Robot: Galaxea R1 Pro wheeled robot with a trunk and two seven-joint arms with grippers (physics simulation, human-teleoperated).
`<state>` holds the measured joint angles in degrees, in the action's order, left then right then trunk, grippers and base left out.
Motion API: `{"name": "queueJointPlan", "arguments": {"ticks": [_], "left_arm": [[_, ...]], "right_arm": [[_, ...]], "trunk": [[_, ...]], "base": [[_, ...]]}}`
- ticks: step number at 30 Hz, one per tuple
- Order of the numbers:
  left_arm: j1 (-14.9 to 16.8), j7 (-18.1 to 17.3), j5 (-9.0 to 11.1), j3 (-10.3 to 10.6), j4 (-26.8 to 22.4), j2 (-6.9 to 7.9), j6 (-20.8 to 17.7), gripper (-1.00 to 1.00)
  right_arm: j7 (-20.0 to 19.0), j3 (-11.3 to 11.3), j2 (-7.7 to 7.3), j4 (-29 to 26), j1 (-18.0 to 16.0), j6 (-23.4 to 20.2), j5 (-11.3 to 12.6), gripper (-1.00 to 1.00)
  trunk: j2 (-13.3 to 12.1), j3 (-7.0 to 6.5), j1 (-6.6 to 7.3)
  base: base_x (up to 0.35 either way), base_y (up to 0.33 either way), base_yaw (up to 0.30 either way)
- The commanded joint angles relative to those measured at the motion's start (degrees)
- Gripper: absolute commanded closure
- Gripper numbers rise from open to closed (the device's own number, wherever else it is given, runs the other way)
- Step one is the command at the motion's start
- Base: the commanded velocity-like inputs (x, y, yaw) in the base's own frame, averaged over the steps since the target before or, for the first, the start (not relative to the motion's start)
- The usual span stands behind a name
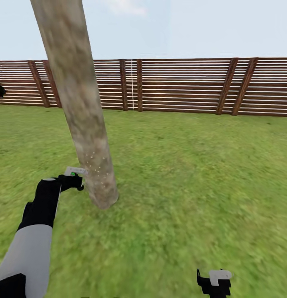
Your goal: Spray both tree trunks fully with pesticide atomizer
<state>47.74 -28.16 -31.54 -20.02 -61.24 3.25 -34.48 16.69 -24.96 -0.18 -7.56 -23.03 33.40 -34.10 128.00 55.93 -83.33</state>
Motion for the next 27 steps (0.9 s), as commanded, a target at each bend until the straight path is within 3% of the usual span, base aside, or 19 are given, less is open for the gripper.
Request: {"name": "queueJointPlan", "arguments": {"ticks": [1,8,11,12,15,21,24,27], "left_arm": [[-0.05,0.06,-0.07,0.04,-0.01,0.04,0.01,1.00],[-0.12,0.44,-0.45,-0.21,0.65,0.58,0.02,1.00],[-0.23,0.44,-0.46,-0.76,0.81,2.07,0.02,1.00],[-0.26,0.41,-0.41,-0.80,0.84,3.39,0.02,1.00],[-0.92,0.45,-0.40,-0.89,0.86,4.43,0.09,1.00],[-3.84,1.38,-0.42,-0.85,0.92,4.43,0.14,1.00],[-5.30,3.86,-0.21,-0.69,1.31,3.88,0.19,1.00],[-5.60,4.21,0.07,-0.64,1.31,3.79,0.20,1.00]], "right_arm": [[-0.01,0.00,0.00,0.00,0.00,0.00,0.00,-1.00],[0.00,0.00,-0.06,-0.02,0.00,0.00,0.00,-1.00],[0.00,0.00,-0.08,-0.01,0.00,0.00,0.00,-1.00],[0.01,0.00,-0.08,0.00,0.00,0.00,0.00,-1.00],[0.01,0.00,-0.08,0.00,0.00,0.00,0.00,-1.00],[0.01,0.00,-0.08,0.00,0.00,0.00,0.00,-1.00],[0.01,0.00,-0.08,0.00,0.00,0.00,0.00,-1.00],[0.01,0.00,-0.08,0.00,0.00,0.00,0.00,-1.00]], "trunk": [[0.00,0.00,0.00],[0.00,0.00,0.00],[0.00,0.00,0.00],[0.00,0.00,0.00],[0.00,0.00,0.00],[0.00,0.00,0.00],[0.00,0.00,0.00],[0.00,0.00,0.00]], "base": [[0.000,-0.191,0.124],[0.008,-0.263,0.012],[0.195,-0.058,0.000],[0.288,0.086,0.000],[0.177,0.068,0.000],[0.009,-0.006,0.000],[0.000,-0.217,0.000],[0.000,-0.264,0.000]]}}
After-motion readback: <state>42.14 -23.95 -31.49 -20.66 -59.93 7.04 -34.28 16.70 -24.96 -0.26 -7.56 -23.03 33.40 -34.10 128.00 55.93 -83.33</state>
